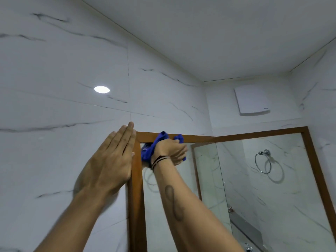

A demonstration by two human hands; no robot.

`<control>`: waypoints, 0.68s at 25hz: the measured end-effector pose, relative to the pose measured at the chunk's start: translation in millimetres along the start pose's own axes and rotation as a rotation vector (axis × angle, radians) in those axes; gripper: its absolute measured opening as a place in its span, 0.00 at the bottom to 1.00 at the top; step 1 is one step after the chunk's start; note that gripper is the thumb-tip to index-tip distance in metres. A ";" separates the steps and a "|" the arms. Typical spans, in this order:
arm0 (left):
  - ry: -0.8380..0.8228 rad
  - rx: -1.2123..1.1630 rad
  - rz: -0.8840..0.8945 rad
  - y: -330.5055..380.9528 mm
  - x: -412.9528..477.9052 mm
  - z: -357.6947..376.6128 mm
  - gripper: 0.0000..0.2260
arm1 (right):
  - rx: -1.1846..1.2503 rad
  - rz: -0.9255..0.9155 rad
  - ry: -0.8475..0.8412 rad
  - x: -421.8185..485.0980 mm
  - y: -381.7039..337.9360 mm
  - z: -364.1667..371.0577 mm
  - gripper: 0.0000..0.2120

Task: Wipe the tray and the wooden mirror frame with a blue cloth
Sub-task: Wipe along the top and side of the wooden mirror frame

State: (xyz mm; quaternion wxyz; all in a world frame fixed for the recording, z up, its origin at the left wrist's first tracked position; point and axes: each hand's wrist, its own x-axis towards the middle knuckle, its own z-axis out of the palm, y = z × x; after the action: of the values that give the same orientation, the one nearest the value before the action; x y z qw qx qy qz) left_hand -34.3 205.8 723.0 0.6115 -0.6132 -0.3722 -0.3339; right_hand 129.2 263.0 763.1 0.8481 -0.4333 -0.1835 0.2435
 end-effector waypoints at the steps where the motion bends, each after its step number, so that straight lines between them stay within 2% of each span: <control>1: 0.010 -0.005 -0.006 1.4 0.7 0.0 0.29 | 0.027 0.045 0.056 10.3 -9.2 2.4 0.16; 4: 0.017 -0.022 -0.028 3.3 2.5 1.3 0.28 | -0.040 0.079 0.064 19.3 -16.7 5.7 0.18; 8: 0.056 -0.012 -0.013 1.3 1.5 5.1 0.28 | -0.215 -0.055 -0.029 2.1 -0.7 24.5 0.25; 12: 0.040 -0.011 -0.027 3.1 4.3 -3.3 0.28 | -0.259 0.016 -0.053 15.3 -7.6 16.7 0.28; 15: 0.027 -0.013 -0.019 1.7 -1.2 0.7 0.29 | -0.222 -0.084 -0.143 9.9 8.1 14.0 0.31; 17: 0.034 -0.011 -0.023 0.5 2.6 0.2 0.28 | -0.217 -0.138 -0.103 31.2 13.6 14.6 0.30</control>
State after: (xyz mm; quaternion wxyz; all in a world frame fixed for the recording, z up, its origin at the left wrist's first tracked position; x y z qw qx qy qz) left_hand -32.5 206.2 725.0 0.6104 -0.6064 -0.3672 -0.3534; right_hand 143.5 297.1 763.2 0.8005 -0.4957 -0.2815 0.1852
